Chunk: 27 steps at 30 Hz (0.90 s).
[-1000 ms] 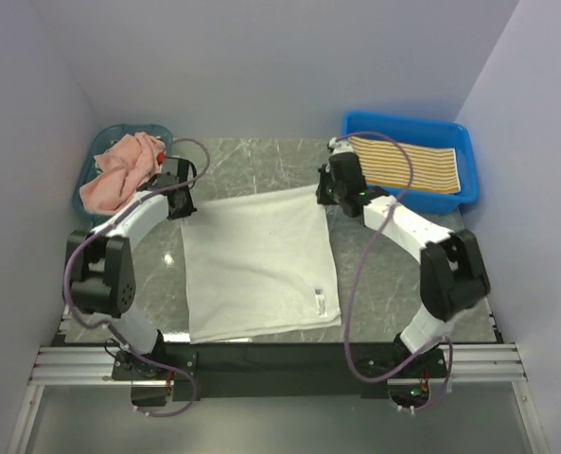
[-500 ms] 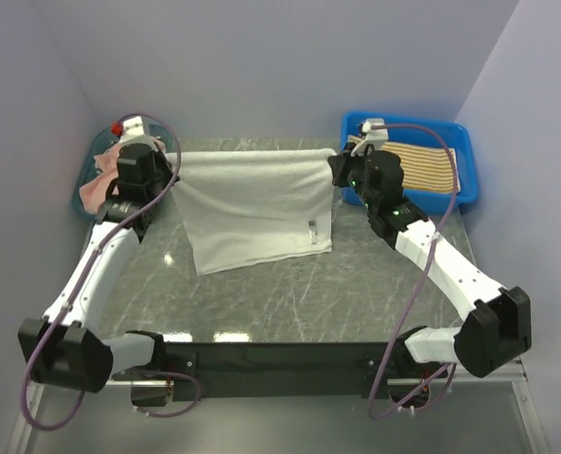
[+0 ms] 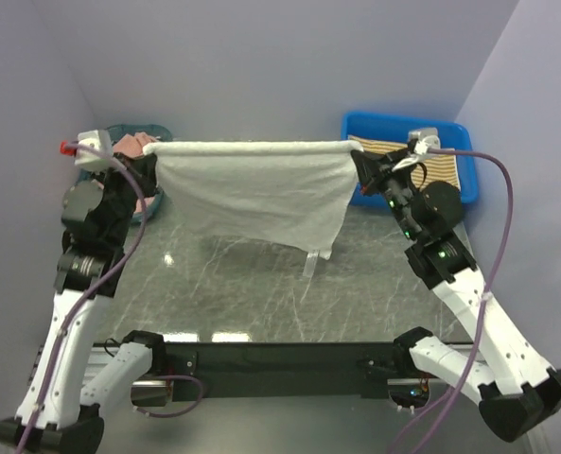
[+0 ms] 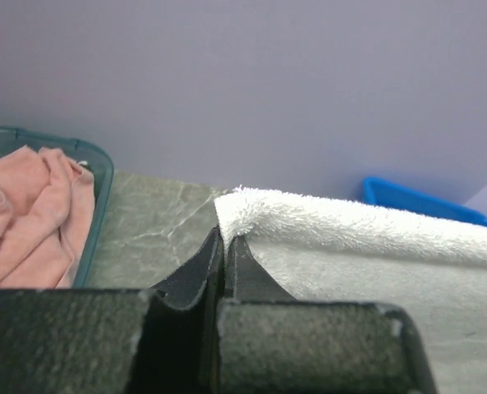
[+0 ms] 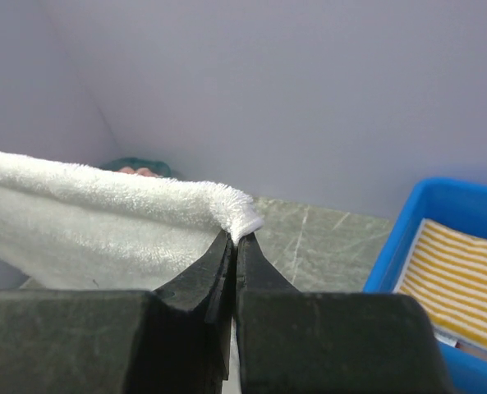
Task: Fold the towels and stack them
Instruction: Fold the towel
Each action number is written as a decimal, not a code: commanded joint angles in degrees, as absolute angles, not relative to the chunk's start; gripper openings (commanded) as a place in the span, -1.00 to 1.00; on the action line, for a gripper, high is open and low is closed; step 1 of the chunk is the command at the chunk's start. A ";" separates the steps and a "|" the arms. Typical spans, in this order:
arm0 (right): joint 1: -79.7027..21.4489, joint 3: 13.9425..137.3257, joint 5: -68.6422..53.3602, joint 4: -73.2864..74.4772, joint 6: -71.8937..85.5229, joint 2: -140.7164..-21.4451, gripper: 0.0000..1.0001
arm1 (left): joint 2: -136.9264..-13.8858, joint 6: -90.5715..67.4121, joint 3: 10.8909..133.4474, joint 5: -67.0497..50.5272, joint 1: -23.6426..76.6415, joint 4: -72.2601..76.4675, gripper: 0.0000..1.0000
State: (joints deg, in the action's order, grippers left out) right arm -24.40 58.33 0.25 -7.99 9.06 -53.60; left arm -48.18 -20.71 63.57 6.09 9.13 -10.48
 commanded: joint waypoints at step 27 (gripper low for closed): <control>-20.13 54.04 10.63 -12.03 15.12 -69.41 -1.00 | -76.41 -34.72 62.21 20.91 7.21 -11.87 -0.99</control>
State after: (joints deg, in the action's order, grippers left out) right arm -23.05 51.16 1.06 -4.23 15.46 -63.57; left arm -69.06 -32.93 57.34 10.61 9.04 -16.21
